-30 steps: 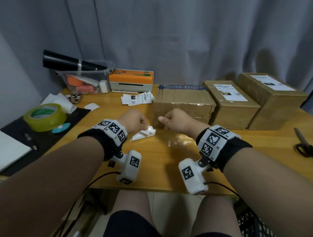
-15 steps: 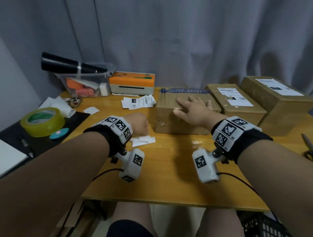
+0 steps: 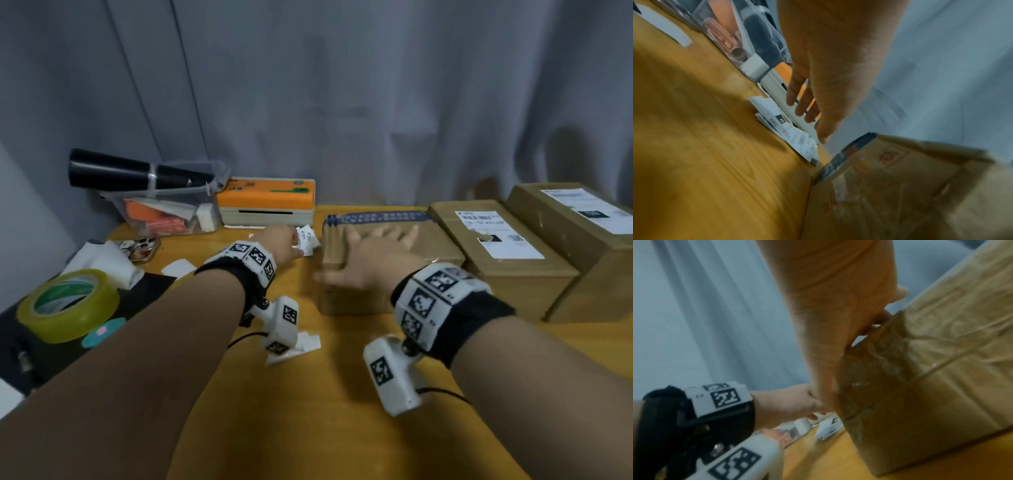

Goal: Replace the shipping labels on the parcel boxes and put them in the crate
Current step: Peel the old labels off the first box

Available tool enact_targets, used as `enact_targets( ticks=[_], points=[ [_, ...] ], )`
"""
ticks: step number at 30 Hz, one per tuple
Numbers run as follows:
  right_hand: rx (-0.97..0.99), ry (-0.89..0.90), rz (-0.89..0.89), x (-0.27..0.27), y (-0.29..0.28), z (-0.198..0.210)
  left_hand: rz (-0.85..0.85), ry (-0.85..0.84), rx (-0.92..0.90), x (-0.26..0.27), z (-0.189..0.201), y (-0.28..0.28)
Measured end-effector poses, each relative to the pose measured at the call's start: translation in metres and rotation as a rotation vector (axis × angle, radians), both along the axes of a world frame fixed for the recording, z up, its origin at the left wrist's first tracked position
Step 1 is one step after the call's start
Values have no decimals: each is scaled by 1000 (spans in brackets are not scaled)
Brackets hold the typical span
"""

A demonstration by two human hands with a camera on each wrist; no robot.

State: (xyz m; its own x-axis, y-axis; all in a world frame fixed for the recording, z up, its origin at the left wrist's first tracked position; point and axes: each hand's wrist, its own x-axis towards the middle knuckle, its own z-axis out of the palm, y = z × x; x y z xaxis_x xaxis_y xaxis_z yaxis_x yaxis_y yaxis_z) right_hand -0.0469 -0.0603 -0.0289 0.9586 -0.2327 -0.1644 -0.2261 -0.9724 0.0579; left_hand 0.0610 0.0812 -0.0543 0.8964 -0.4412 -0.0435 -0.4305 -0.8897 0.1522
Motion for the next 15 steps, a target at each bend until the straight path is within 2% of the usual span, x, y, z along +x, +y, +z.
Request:
enact_targets(
  ticks=[4, 8, 11, 15],
  points=[
    [82, 17, 53, 15, -19, -3, -3, 23, 6, 17, -16, -13],
    [216, 42, 36, 23, -42, 7, -61, 12, 103, 28, -25, -30],
    [230, -42, -25, 30, -40, 1, -5, 23, 169, 42, -34, -34],
    [227, -113, -13, 37, -44, -7, 11, 12, 175, 54, -38, -31]
  ],
)
